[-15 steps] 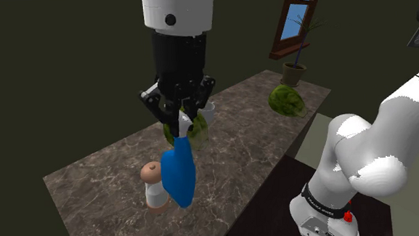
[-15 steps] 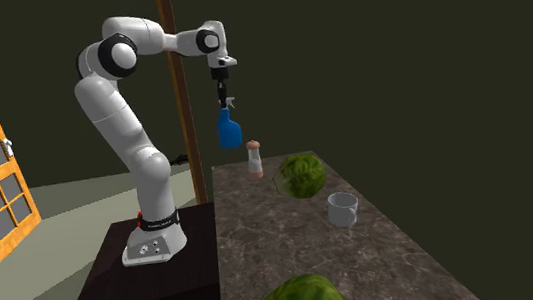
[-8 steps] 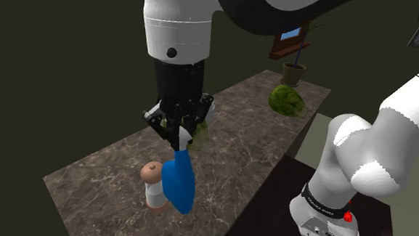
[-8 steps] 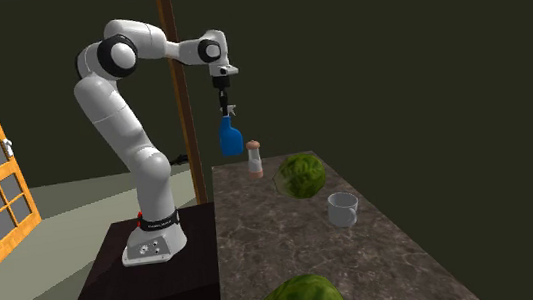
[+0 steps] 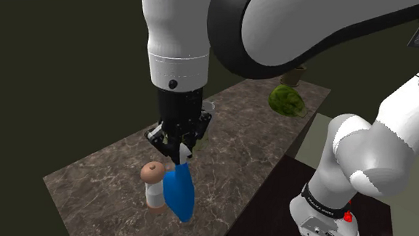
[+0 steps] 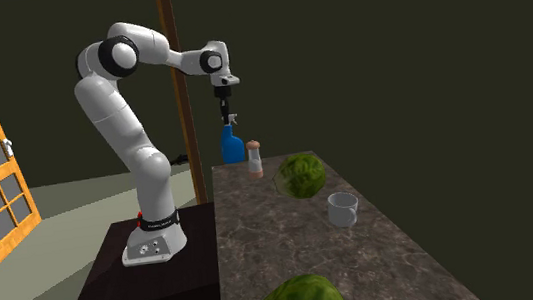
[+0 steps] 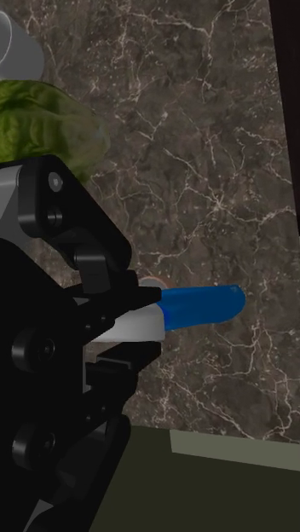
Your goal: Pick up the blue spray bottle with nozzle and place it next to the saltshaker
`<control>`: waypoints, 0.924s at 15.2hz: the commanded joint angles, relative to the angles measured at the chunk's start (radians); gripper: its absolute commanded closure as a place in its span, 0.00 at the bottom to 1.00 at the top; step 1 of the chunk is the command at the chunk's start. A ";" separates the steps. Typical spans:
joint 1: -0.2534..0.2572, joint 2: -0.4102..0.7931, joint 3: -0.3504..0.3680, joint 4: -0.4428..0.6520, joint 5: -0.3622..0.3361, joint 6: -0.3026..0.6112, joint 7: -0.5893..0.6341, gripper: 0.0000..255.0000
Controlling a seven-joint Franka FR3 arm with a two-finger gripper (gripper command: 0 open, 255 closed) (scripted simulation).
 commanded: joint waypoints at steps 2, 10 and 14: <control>0.002 0.004 0.005 -0.040 0.002 0.044 0.000 1.00; 0.003 0.031 0.017 -0.125 0.002 0.155 0.003 1.00; 0.003 0.050 0.025 -0.163 0.000 0.212 0.006 1.00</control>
